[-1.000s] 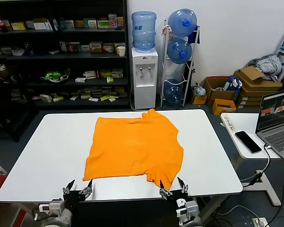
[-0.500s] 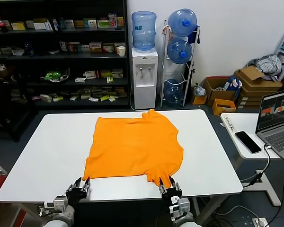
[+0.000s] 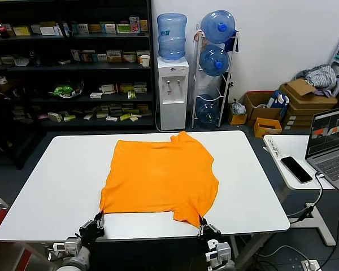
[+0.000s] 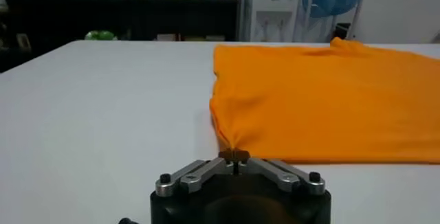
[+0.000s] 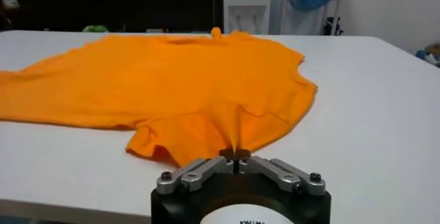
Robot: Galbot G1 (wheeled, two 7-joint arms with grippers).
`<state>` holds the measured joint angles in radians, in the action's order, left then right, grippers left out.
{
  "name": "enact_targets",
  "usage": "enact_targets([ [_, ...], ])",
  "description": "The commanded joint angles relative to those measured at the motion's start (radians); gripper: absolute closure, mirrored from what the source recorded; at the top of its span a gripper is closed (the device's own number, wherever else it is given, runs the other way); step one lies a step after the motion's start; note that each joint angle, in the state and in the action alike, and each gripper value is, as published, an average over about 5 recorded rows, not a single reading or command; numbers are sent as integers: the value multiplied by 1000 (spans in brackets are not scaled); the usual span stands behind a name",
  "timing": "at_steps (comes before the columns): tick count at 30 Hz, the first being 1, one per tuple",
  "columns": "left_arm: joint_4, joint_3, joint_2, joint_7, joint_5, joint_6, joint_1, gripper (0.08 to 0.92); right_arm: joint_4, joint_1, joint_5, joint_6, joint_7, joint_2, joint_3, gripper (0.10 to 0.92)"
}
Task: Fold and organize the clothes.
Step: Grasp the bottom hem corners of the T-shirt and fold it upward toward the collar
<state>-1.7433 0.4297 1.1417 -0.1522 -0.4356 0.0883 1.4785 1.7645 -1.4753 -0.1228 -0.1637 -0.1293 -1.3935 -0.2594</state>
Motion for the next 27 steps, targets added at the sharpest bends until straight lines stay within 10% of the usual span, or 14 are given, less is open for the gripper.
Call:
enact_targets([
  [1,-159,15,-29,-29,-12,-19,118,908,166,-138,-33,16,-39,64,-8,900],
  [14,-435,39,-101,-130,-91,70,306,908,403,-247,-130,-46,-150,155,-71,900],
  [27,25,-122,-172,8,-191,46,-235,908,27,324,-300,-169,-200,164,52,900],
])
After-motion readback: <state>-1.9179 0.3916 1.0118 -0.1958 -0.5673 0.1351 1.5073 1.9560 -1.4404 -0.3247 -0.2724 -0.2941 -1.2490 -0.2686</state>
